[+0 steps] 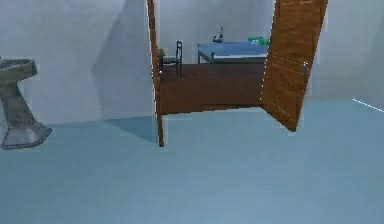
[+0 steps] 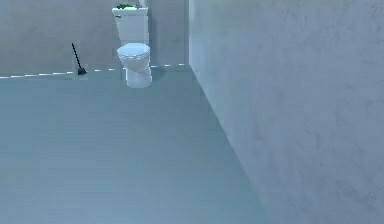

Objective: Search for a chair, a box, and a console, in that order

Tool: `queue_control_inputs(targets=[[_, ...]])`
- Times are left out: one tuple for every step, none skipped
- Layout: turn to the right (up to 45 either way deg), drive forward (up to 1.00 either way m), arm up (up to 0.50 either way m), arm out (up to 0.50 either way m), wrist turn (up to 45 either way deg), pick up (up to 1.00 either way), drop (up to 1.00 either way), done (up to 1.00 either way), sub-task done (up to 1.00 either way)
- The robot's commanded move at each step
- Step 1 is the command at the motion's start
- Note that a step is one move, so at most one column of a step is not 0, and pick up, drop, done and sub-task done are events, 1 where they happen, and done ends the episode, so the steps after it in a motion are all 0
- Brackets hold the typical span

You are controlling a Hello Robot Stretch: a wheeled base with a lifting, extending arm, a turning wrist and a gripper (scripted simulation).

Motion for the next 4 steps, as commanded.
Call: queue_control_inputs(targets=[[0.0,1.00,0.00,0.00,0.0,0.00,0.00,0.00,0.00],[0.0,1.00,0.00,0.00,0.0,0.00,0.00,0.00,0.00],[9.0,0.00,0.00,0.00,0.0,0.00,0.00,0.00,0.00],[0.0,0.10,0.00,0.00,0.0,0.00,0.00,0.00,0.00]])
